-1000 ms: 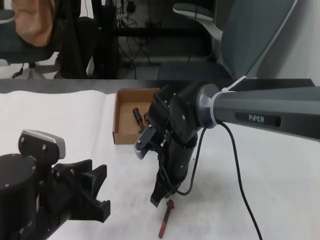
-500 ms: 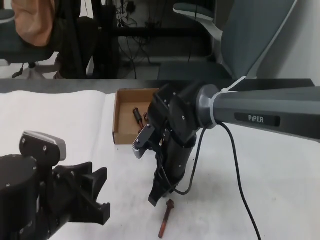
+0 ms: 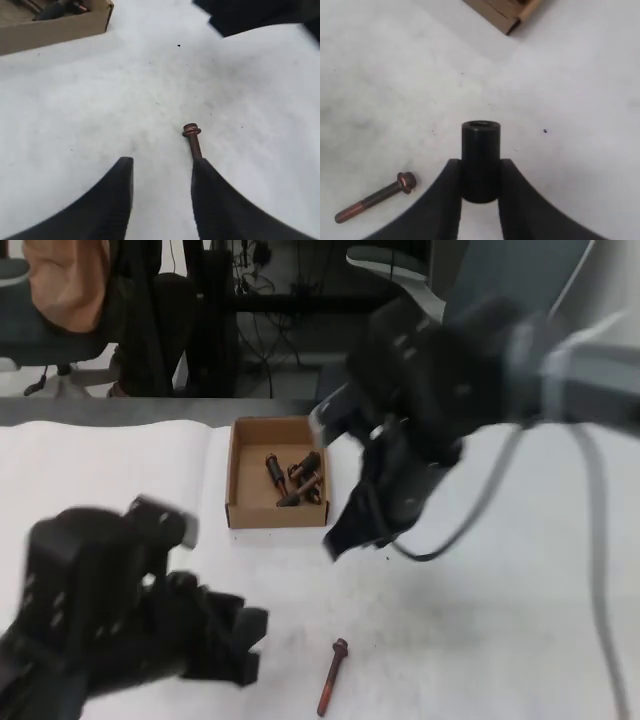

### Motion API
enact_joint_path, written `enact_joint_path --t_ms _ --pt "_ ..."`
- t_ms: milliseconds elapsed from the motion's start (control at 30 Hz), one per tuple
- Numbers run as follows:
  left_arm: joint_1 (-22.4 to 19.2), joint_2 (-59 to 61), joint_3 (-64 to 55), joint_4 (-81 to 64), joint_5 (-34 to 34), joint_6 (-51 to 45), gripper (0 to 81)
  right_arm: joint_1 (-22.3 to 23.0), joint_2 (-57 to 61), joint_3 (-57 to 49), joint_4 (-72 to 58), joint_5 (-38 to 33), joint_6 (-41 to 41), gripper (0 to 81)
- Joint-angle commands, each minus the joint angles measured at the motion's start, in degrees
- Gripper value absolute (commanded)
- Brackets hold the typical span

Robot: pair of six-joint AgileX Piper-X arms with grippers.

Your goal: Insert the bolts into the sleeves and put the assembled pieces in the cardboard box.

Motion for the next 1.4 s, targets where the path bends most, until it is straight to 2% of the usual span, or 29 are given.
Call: enact_joint_path --t_ms 0,200,333,433,633,767,1067,1133,1200,1367 --pt "-1.4 5.9 -4.9 0.7 2.4 0.0 37.2 -0.4 -7.9 5.4 0.4 1.7 3.2 0.6" --pt "-9.3 18.7 -17.6 12.8 1.9 0.3 37.2 -0.5 -23.1 16.8 -0.8 1.7 7.1 0.6" --pt "-15.0 23.8 -23.5 19.8 -5.6 1.2 37.2 -0.5 -30.4 21.1 -1.0 1.7 8.5 0.6" --pt "-17.2 26.1 -26.2 21.1 -9.7 1.2 37.2 -0.5 -34.5 22.8 0.8 1.7 8.7 0.6" --pt "-17.0 30.6 -31.1 21.9 -12.4 1.2 37.2 -0.5 -41.3 23.6 4.2 1.6 8.5 0.6" --pt "-17.0 33.8 -35.1 28.6 -14.4 3.4 37.2 -0.5 -44.7 24.0 4.5 1.8 6.8 0.6" --pt "-17.2 37.8 -36.6 30.1 -16.9 2.5 36.5 -0.5 -46.9 24.0 4.7 3.8 4.8 0.6" --pt "-17.4 38.3 -36.7 29.5 -18.2 2.4 28.0 -0.5 -46.9 24.0 4.7 3.8 4.8 0.6" --pt "-17.4 38.4 -36.6 29.1 -18.1 2.4 2.9 -0.5 -46.9 24.0 4.7 3.8 4.8 0.6" --pt "-17.7 37.9 -36.6 29.2 -18.4 2.0 1.8 -0.5 -46.9 24.0 4.7 3.4 3.8 0.6"
